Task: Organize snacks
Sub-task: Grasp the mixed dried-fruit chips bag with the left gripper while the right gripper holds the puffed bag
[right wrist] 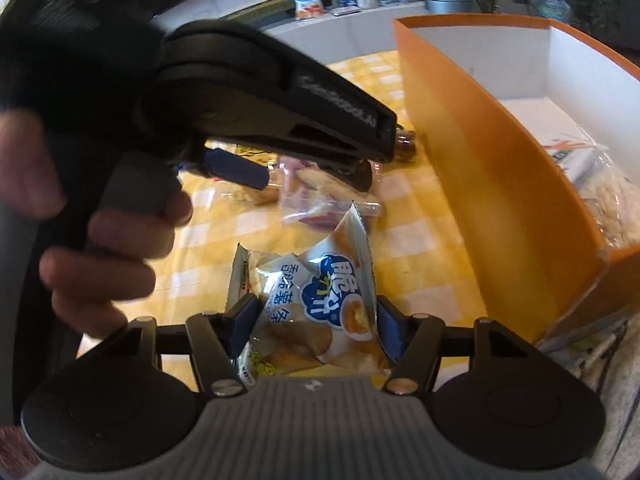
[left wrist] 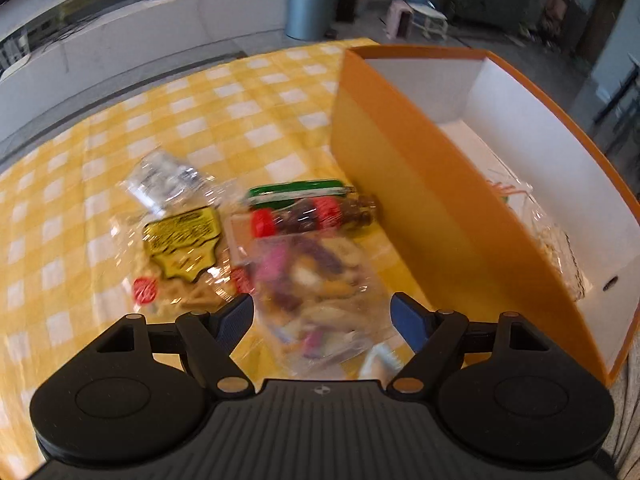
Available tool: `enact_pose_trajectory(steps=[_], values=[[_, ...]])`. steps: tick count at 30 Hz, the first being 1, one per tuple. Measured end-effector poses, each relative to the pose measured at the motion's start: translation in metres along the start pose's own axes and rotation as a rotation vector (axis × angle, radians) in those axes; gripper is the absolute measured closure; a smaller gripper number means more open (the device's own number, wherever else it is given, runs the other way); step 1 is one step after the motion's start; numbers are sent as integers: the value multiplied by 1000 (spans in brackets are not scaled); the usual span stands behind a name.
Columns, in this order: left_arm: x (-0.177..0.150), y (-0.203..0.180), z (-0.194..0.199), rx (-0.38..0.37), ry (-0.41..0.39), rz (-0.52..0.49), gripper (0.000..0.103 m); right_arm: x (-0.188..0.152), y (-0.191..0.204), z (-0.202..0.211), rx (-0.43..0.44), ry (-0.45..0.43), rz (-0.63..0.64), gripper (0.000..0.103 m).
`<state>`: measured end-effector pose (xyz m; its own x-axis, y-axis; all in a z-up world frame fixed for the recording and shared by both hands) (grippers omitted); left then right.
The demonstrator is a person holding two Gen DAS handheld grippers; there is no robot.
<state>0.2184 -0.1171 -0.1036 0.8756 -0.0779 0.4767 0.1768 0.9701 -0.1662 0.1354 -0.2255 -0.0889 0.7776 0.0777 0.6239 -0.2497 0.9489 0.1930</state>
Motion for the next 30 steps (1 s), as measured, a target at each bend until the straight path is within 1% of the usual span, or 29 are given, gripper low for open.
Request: enact_pose_trajectory(steps=[1, 3, 5, 7, 11, 12, 14, 15, 17, 21, 23, 25, 27, 30], values=[[3, -3, -3, 12, 25, -5, 11, -1, 1, -1, 15, 3, 0, 41], [10, -7, -12, 77, 84, 0, 11, -1, 5, -2, 18, 3, 18, 41], [15, -10, -20, 97, 139, -11, 10, -2, 7, -3, 13, 3, 32, 41], [18, -11, -29, 145, 195, -16, 10, -3, 5, -4, 20, 3, 25, 41], [22, -6, -45, 176, 297, 27, 11, -3, 2, -5, 27, 6, 13, 41], [23, -4, -48, 178, 316, 44, 13, -3, 2, -6, 27, 5, 15, 41], [25, -1, -51, 184, 343, 69, 26, -2, 3, -6, 29, 5, 17, 41], [26, -1, -51, 189, 350, 67, 28, -2, 3, -6, 29, 4, 17, 41], [28, -1, -46, 177, 353, 61, 33, -3, 4, -4, 30, 5, 16, 41], [25, 0, -33, 145, 328, 50, 36, -2, 2, -3, 32, 5, 14, 41], [22, -1, -24, 114, 310, 39, 36, -2, 2, -3, 33, 7, 16, 41], [16, 0, -15, 60, 294, 4, 36, -4, 3, -4, 33, 7, 17, 42], [13, 7, -2, 13, 254, 9, 36, -4, 4, -4, 37, 5, 18, 43], [9, 14, 24, -28, 171, 10, 36, -4, 7, -3, 32, 1, 33, 44]])
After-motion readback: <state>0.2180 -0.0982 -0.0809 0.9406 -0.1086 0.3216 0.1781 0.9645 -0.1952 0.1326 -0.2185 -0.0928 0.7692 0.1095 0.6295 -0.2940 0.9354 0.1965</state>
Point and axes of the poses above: each gripper's, at about its wrist camera, not at the fingertips, and z roughly against the way its jaws point, y to its left, x to its top, the point moved 5 cm from there along -z, roughly the way its jaws point, and after that the axes turned 10 degrees about z, right-handed, at the moved point
